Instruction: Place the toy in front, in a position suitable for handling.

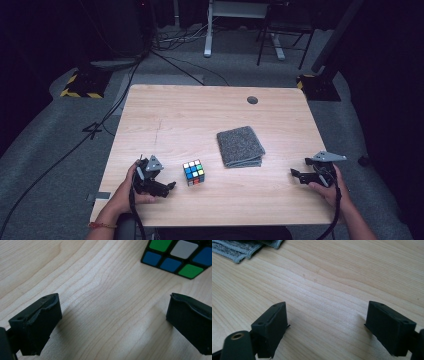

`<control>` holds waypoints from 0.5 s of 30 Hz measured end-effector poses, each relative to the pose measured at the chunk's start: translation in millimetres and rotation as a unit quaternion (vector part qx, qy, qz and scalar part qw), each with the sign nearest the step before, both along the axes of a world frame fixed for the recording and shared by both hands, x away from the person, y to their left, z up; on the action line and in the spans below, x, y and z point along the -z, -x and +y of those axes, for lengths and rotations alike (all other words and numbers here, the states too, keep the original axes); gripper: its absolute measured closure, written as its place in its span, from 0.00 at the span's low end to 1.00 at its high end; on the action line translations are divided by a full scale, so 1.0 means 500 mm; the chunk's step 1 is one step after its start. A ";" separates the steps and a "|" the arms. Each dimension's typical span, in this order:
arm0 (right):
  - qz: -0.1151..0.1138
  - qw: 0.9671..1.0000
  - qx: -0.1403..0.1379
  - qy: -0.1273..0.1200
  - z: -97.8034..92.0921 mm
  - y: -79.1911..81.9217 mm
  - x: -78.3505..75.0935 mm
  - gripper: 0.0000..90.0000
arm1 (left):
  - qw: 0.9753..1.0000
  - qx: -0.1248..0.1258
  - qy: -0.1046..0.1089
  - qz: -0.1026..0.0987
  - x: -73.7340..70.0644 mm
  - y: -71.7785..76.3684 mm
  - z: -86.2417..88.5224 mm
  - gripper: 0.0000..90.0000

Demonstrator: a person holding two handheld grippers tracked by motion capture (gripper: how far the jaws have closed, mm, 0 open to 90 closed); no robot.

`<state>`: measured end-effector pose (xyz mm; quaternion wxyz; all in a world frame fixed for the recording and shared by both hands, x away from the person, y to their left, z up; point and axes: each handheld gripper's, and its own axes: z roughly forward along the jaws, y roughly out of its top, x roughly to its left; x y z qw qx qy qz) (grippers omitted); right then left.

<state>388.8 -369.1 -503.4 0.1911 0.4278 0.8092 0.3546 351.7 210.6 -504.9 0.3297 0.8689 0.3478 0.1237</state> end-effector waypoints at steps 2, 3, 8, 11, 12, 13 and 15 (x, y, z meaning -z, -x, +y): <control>0.002 1.000 0.007 0.002 0.001 -0.001 0.000 0.17 | 1.000 0.013 0.002 0.000 0.000 0.000 0.007 0.00; 0.002 1.000 0.007 0.002 0.001 -0.001 0.000 0.17 | 1.000 0.013 0.002 0.000 0.000 0.000 0.007 0.00; 0.002 1.000 0.009 0.003 0.001 -0.001 0.000 0.17 | 1.000 0.026 0.002 0.001 0.001 0.001 0.018 0.00; 0.004 1.000 0.006 0.004 0.001 -0.002 -0.001 0.17 | 1.000 0.024 0.002 0.000 0.001 0.003 0.018 0.00; 0.006 1.000 0.002 0.007 0.001 -0.002 -0.003 0.17 | 1.000 0.023 0.002 0.000 0.001 0.004 0.019 0.00; 0.008 1.000 -0.001 0.007 0.002 -0.003 -0.003 0.17 | 1.000 0.022 0.002 0.000 0.000 0.004 0.019 0.00; 0.011 1.000 -0.004 0.008 0.003 -0.004 -0.004 0.18 | 1.000 0.020 0.002 0.000 0.000 0.005 0.019 0.00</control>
